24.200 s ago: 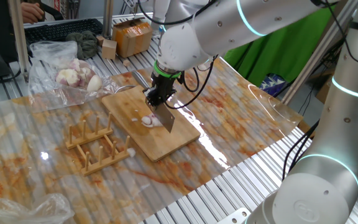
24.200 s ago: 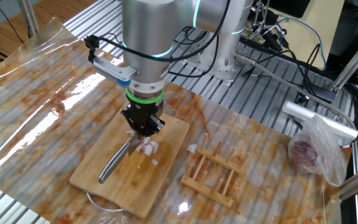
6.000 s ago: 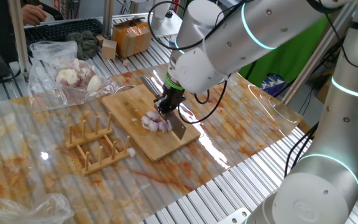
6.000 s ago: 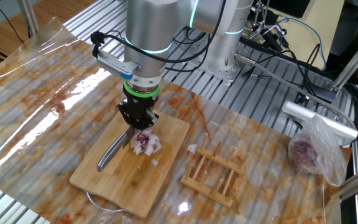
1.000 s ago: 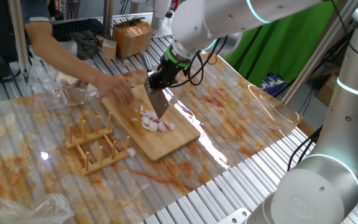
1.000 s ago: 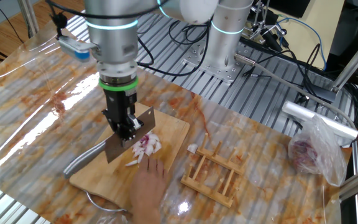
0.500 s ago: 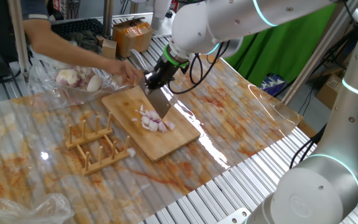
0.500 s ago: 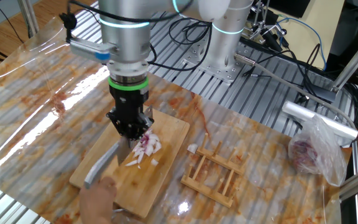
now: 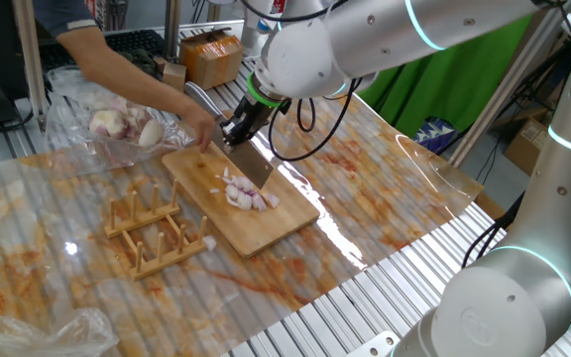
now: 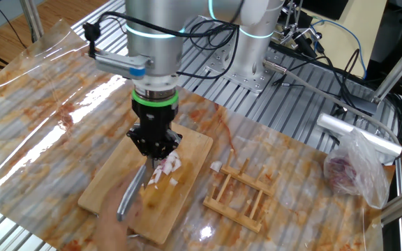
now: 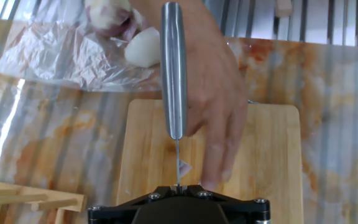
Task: Chop the onions
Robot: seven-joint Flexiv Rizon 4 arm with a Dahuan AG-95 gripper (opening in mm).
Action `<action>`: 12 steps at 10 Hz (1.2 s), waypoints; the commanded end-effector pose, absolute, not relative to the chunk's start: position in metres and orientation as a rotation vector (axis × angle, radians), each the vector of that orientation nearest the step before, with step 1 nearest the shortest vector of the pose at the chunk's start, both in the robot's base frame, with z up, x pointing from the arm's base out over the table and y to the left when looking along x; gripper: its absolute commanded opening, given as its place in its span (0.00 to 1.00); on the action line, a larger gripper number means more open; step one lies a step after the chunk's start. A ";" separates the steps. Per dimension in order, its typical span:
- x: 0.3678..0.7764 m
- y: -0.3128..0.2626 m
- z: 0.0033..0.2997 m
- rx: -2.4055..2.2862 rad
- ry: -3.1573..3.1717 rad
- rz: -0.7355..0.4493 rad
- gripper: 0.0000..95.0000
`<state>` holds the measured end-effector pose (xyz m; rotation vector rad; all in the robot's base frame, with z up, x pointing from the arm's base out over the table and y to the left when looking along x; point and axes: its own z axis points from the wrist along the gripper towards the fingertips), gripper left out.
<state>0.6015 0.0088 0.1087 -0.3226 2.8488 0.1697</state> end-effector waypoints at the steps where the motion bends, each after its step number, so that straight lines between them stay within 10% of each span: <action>1: 0.601 0.009 0.109 -0.316 2.847 0.207 0.00; 12: 0.582 0.017 0.109 -0.199 2.878 0.064 0.00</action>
